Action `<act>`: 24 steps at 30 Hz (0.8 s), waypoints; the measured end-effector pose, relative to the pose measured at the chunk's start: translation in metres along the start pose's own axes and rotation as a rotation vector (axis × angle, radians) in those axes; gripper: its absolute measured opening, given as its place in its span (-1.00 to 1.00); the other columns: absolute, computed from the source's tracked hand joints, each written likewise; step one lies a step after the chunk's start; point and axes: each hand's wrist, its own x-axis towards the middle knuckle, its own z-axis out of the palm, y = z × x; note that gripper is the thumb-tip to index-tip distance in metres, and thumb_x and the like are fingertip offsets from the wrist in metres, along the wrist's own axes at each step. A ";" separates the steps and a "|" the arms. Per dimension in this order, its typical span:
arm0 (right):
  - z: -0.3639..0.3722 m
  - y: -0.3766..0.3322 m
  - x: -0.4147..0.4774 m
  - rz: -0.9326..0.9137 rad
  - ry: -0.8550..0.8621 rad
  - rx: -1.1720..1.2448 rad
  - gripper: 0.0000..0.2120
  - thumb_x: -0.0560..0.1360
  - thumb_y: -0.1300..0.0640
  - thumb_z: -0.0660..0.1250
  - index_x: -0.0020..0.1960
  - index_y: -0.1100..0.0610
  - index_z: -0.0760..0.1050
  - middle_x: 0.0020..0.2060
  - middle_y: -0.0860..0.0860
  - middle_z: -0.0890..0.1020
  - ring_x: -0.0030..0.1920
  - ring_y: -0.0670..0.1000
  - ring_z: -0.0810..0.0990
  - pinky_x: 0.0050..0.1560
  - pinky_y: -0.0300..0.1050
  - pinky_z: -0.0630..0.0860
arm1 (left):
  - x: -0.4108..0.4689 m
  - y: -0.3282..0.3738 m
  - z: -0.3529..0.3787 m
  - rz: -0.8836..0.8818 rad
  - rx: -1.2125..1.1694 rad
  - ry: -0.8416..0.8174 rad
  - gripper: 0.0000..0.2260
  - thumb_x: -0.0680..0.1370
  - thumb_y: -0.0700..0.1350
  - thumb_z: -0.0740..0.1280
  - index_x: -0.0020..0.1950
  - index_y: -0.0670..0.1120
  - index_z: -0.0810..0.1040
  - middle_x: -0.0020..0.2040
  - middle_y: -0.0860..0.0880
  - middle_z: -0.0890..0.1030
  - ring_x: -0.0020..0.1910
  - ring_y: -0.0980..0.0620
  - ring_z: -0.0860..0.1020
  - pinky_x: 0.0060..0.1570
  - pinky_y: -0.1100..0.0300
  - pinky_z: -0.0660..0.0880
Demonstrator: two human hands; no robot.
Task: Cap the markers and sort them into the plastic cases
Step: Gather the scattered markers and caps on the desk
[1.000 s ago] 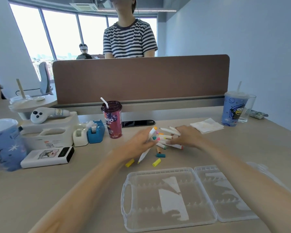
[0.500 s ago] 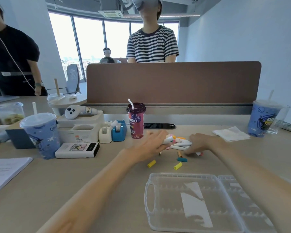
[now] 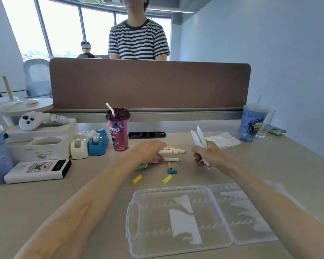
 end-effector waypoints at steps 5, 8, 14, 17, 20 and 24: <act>-0.007 0.010 -0.017 -0.018 0.000 0.150 -0.68 0.55 -0.09 0.32 0.13 0.10 0.35 -0.45 -0.01 0.40 -0.50 -0.08 0.34 -0.50 -0.23 0.37 | 0.027 0.014 0.006 0.004 0.072 -0.084 -0.79 0.51 0.03 0.33 0.08 -0.03 0.55 0.02 -0.03 0.57 -0.01 -0.05 0.53 -0.11 0.10 0.45; -0.007 0.015 -0.010 0.026 0.048 0.065 -0.56 0.53 -0.15 0.32 0.30 -0.02 0.29 -0.30 0.04 0.46 -0.41 -0.07 0.39 -0.42 -0.24 0.41 | 0.029 0.017 0.007 -0.017 0.095 -0.110 -0.77 0.46 0.04 0.37 0.02 -0.06 0.53 -0.05 -0.05 0.57 -0.09 -0.06 0.53 -0.19 0.11 0.44; 0.002 0.010 0.024 -0.168 0.216 -0.334 -0.77 0.52 -0.10 0.34 0.10 -0.01 0.51 -0.15 -0.02 0.59 -0.16 0.01 0.56 -0.10 -0.04 0.55 | -0.002 0.013 -0.009 0.000 0.102 0.034 -0.85 0.48 0.06 0.32 -0.09 0.01 0.43 -0.07 -0.01 0.58 -0.16 0.00 0.47 -0.27 0.14 0.31; 0.015 -0.007 0.049 -0.254 0.124 -0.615 -0.85 0.53 -0.04 0.33 -0.09 0.04 0.52 -0.20 -0.01 0.55 -0.17 0.04 0.50 -0.30 -0.19 0.36 | -0.028 0.010 -0.022 -0.002 0.010 0.174 -0.86 0.54 0.02 0.31 0.01 0.01 0.42 -0.04 0.02 0.55 -0.08 0.01 0.51 -0.17 0.12 0.41; 0.034 -0.020 0.076 -0.304 0.011 -0.798 -0.77 0.53 -0.01 0.35 -0.12 0.16 0.51 -0.19 0.07 0.45 -0.20 0.07 0.43 -0.28 -0.12 0.26 | -0.058 0.006 -0.027 -0.005 -0.195 0.324 -0.82 0.56 0.00 0.32 0.10 -0.01 0.41 -0.11 0.10 0.52 -0.17 0.11 0.48 -0.19 0.18 0.45; 0.052 -0.020 0.098 -0.300 -0.070 -0.978 -0.70 0.51 -0.05 0.37 0.08 0.16 0.57 -0.03 0.11 0.52 -0.09 0.08 0.49 -0.15 -0.11 0.36 | -0.093 0.012 -0.028 -0.019 -0.524 0.538 -0.81 0.57 -0.04 0.33 -0.07 0.11 0.31 -0.31 0.19 0.43 -0.34 0.23 0.43 -0.36 0.32 0.32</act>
